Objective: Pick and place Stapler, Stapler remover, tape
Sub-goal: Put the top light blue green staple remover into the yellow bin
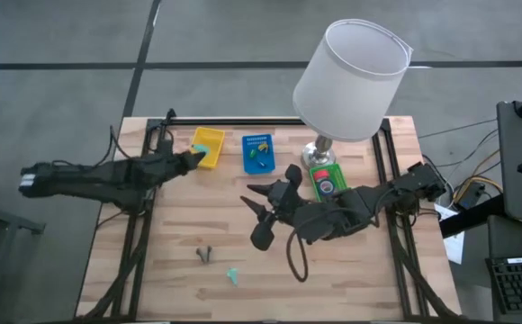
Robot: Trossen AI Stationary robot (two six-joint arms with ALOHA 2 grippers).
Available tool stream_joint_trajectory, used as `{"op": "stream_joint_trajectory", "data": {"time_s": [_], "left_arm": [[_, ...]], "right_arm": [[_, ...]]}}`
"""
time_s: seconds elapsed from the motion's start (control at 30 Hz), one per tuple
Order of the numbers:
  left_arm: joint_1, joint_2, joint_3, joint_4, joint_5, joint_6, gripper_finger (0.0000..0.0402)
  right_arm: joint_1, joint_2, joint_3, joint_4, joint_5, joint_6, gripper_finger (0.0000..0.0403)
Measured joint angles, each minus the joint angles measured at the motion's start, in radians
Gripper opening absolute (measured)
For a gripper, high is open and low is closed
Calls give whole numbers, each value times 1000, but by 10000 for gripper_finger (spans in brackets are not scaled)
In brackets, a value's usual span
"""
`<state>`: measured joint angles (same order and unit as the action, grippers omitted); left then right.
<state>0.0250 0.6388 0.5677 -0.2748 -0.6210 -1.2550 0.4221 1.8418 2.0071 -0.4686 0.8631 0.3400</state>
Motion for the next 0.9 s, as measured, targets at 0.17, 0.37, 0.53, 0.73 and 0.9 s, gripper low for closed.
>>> {"op": "stream_joint_trajectory", "data": {"time_s": [0.17, 0.37, 0.53, 0.73, 0.9], "left_arm": [[162, 14, -170, 295, 104, -70, 4], [323, 35, -305, 347, 134, -261, 6], [440, 70, -362, 412, 169, -355, 6], [526, 150, -355, 459, 233, -355, 6], [529, 254, -309, 461, 323, -336, 8]], "right_arm": [[-1, -25, 0, 0, 1, -32, 122], [0, -59, 0, -30, 0, -75, 111], [0, -75, 0, -89, 0, -56, 103], [-3, -76, 0, -137, 1, -60, 93], [-11, -75, -9, -165, 3, -60, 84]]}}
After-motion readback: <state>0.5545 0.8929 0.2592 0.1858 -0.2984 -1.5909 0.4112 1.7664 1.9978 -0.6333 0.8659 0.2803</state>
